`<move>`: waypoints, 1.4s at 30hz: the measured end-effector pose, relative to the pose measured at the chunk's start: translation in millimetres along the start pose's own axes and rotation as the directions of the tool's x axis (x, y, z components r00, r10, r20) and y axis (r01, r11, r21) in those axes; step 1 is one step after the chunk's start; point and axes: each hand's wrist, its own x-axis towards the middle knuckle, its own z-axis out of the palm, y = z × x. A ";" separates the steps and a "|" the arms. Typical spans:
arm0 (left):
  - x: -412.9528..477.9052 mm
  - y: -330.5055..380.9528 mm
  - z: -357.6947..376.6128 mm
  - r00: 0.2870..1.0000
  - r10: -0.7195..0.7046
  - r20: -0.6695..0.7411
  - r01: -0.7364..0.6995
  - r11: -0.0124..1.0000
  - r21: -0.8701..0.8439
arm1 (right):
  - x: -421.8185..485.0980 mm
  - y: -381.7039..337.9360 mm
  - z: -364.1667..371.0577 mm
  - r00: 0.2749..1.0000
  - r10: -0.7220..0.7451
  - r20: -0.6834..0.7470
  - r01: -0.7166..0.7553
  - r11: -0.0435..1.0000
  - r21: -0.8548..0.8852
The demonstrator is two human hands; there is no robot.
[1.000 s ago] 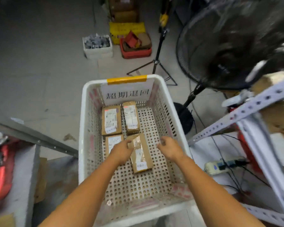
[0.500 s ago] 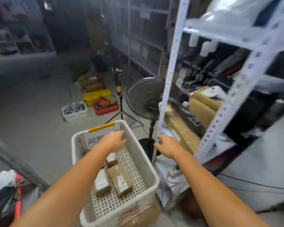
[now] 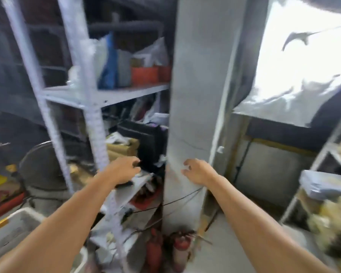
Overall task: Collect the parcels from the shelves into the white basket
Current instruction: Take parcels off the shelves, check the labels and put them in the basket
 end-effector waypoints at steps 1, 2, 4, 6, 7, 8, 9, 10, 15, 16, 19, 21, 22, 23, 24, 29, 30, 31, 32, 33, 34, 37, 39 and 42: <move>17.5 28.3 -1.2 0.999 0.047 -0.008 -0.047 0.999 -0.002 | -4.4 24.6 -19.3 0.997 0.065 -0.038 -0.065 0.998 0.007; 35.0 57.1 -0.7 0.996 0.093 -0.008 -0.093 0.996 -0.007 | -9.5 49.1 -36.7 0.989 0.124 -0.077 -0.124 0.992 0.015; 68.8 115.1 5.7 0.980 0.197 0.015 -0.197 0.980 -0.017 | -22.5 96.4 -66.4 0.962 0.225 -0.152 -0.225 0.974 0.018; 100.1 172.1 17.2 0.947 0.316 0.050 -0.315 0.949 -0.026 | -40.2 138.4 -89.9 0.919 0.330 -0.214 -0.330 0.943 0.034; 114.9 199.5 24.7 0.924 0.377 0.064 -0.376 0.926 -0.023 | -50.1 156.9 -99.0 0.890 0.384 -0.246 -0.384 0.922 0.051; 128.5 226.7 33.1 0.896 0.437 0.075 -0.438 0.899 -0.013 | -61.5 174.2 -106.4 0.854 0.438 -0.282 -0.437 0.897 0.072; 140.2 253.3 41.9 0.863 0.498 0.085 -0.499 0.866 -0.002 | -73.1 190.4 -112.7 0.811 0.492 -0.318 -0.488 0.867 0.098; 149.3 278.5 50.7 0.824 0.557 0.100 -0.560 0.829 -0.002 | -86.2 204.3 -118.0 0.764 0.545 -0.345 -0.538 0.834 0.126; 148.5 396.0 91.2 0.589 0.795 0.146 -0.795 0.602 -0.073 | -170.2 243.9 -130.8 0.505 0.775 -0.379 -0.765 0.606 0.220; 139.6 416.7 96.1 0.546 0.825 0.146 -0.825 0.560 -0.080 | -190.0 245.4 -131.4 0.449 0.806 -0.386 -0.791 0.559 0.247; 98.5 468.8 109.5 0.410 0.899 0.153 -0.895 0.429 -0.123 | -252.1 239.5 -130.0 0.300 0.870 -0.391 -0.853 0.428 0.298; 63.9 496.8 117.3 0.310 0.939 0.151 -0.924 0.335 -0.185 | -295.8 229.0 -128.5 0.206 0.884 -0.419 -0.876 0.358 0.323; 42.8 507.9 120.1 0.264 0.952 0.153 -0.930 0.293 -0.222 | -318.4 221.8 -126.9 0.163 0.884 -0.438 -0.883 0.329 0.336; 21.1 517.1 121.6 0.219 0.963 0.155 -0.936 0.252 -0.247 | -340.1 214.0 -125.5 0.123 0.881 -0.457 -0.884 0.307 0.354; -1.4 524.9 122.5 0.169 0.973 0.155 -0.945 0.205 -0.256 | -361.5 205.9 -123.6 0.083 0.876 -0.475 -0.879 0.289 0.379; -109.7 547.9 121.1 0.007 0.988 0.153 -0.949 0.054 -0.310 | -460.9 163.5 -117.9 -0.076 0.852 -0.518 -0.871 0.197 0.451; -128.0 550.2 121.8 -0.013 0.988 0.154 -0.946 0.038 -0.323 | -478.7 157.3 -116.8 -0.097 0.845 -0.526 -0.867 0.188 0.461; -144.5 552.5 122.6 -0.030 0.988 0.154 -0.942 0.024 -0.335 | -494.9 151.9 -115.2 -0.118 0.839 -0.531 -0.860 0.181 0.477; -158.9 554.5 124.0 -0.049 0.986 0.160 -0.939 0.010 -0.344 | -509.9 147.5 -112.7 -0.139 0.837 -0.529 -0.853 0.170 0.494; -171.6 556.5 125.6 -0.068 0.983 0.170 -0.936 -0.004 -0.352 | -523.1 144.2 -109.8 -0.160 0.835 -0.526 -0.847 0.157 0.507; -182.5 559.6 127.6 -0.084 0.980 0.178 -0.932 -0.014 -0.362 | -534.4 141.8 -106.3 -0.182 0.831 -0.525 -0.844 0.141 0.517; -207.9 577.6 135.2 -0.109 0.976 0.190 -0.919 -0.026 -0.393 | -560.5 143.8 -97.3 -0.259 0.806 -0.532 -0.831 0.095 0.548; -221.8 595.0 142.7 -0.116 0.973 0.201 -0.904 -0.020 -0.426 | -571.5 151.4 -94.0 -0.315 0.788 -0.529 -0.806 0.072 0.587; -242.3 624.9 157.3 -0.086 0.963 0.256 -0.837 0.070 -0.543 | -579.1 168.2 -89.5 -0.391 0.769 -0.506 -0.759 0.041 0.650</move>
